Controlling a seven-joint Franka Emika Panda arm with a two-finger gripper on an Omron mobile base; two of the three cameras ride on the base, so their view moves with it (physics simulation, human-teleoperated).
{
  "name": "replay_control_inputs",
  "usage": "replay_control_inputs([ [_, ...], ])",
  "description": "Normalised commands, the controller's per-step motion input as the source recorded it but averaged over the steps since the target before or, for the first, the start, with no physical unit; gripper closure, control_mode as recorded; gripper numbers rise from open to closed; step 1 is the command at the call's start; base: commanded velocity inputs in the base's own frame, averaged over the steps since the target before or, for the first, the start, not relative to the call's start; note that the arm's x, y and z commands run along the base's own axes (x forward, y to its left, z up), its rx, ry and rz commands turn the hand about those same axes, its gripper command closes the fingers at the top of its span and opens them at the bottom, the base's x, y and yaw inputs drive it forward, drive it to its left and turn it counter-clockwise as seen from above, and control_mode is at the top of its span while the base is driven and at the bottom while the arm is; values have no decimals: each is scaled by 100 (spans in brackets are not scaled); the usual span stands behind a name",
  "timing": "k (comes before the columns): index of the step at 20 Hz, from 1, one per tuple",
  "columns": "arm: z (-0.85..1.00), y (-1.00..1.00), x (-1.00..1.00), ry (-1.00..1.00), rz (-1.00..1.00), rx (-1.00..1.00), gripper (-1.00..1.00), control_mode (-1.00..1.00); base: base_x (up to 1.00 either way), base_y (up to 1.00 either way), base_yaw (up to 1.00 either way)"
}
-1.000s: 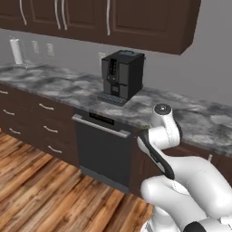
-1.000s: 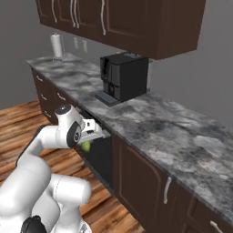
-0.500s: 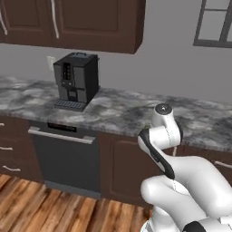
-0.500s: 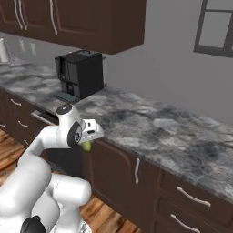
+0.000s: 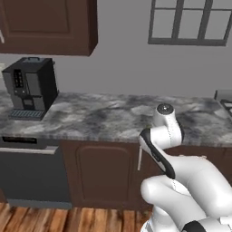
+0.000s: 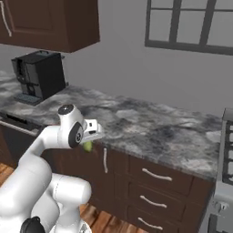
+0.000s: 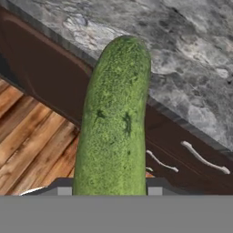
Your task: Turn on the sink faucet. Then move the cucumber from the counter to the sink. Turn off the sink. Move the vegetable from the sink to the pot next to the stove. Finally move the pot to the front center burner.
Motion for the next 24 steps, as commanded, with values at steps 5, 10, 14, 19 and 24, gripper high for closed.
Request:
replay_control_inputs([
  [5,0,0,0,0,0,0,100,100,28,-55,-26],
  [10,0,0,0,0,0,0,100,100,32,-70,-14],
  [14,0,0,0,0,0,0,100,100,26,-85,-9],
  [19,0,0,0,0,0,0,100,100,23,-90,-9],
  [24,0,0,0,0,0,0,100,100,18,-88,-9],
])
